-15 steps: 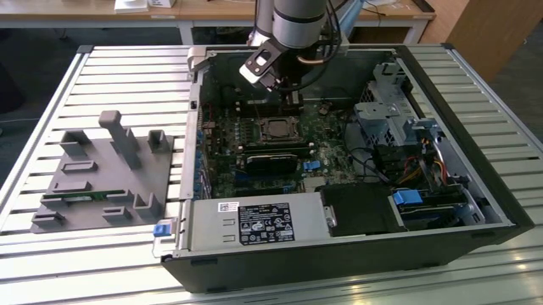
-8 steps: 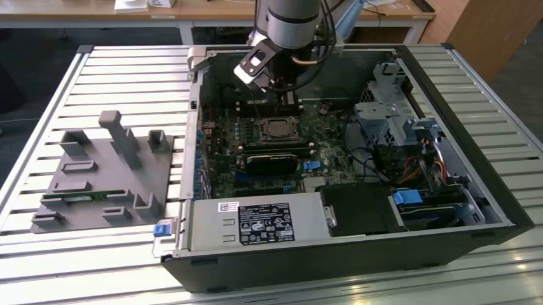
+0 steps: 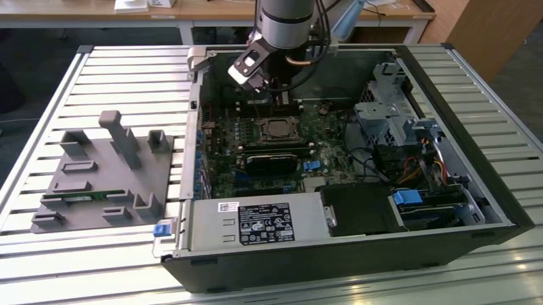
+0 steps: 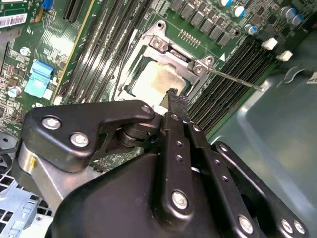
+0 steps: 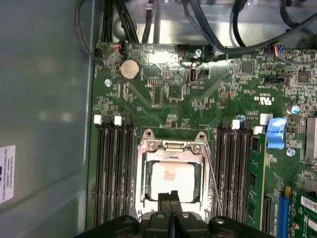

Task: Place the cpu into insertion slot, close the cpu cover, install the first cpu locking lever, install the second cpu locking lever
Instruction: 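Install the first cpu locking lever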

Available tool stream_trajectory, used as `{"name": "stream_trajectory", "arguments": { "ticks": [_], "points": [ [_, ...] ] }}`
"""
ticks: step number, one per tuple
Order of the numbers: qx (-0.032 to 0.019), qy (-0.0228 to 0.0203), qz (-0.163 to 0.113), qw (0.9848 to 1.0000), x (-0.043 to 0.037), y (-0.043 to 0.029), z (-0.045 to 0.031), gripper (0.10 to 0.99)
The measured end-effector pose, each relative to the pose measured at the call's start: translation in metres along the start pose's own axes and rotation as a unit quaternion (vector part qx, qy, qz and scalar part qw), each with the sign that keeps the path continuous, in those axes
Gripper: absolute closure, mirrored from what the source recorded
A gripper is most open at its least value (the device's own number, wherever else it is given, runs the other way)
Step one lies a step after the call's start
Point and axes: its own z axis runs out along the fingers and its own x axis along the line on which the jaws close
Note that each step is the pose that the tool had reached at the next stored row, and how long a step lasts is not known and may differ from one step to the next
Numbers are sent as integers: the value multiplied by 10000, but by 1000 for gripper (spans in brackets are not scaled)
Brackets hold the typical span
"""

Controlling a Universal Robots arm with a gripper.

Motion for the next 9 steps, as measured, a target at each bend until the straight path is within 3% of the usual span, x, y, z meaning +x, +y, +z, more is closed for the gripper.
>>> {"name": "stream_trajectory", "arguments": {
  "ticks": [3,9],
  "points": [
    [-1,1,-1,10000,1,0,-21,980],
    [3,1,0,10000,8,1,-135,980]
  ]
}}
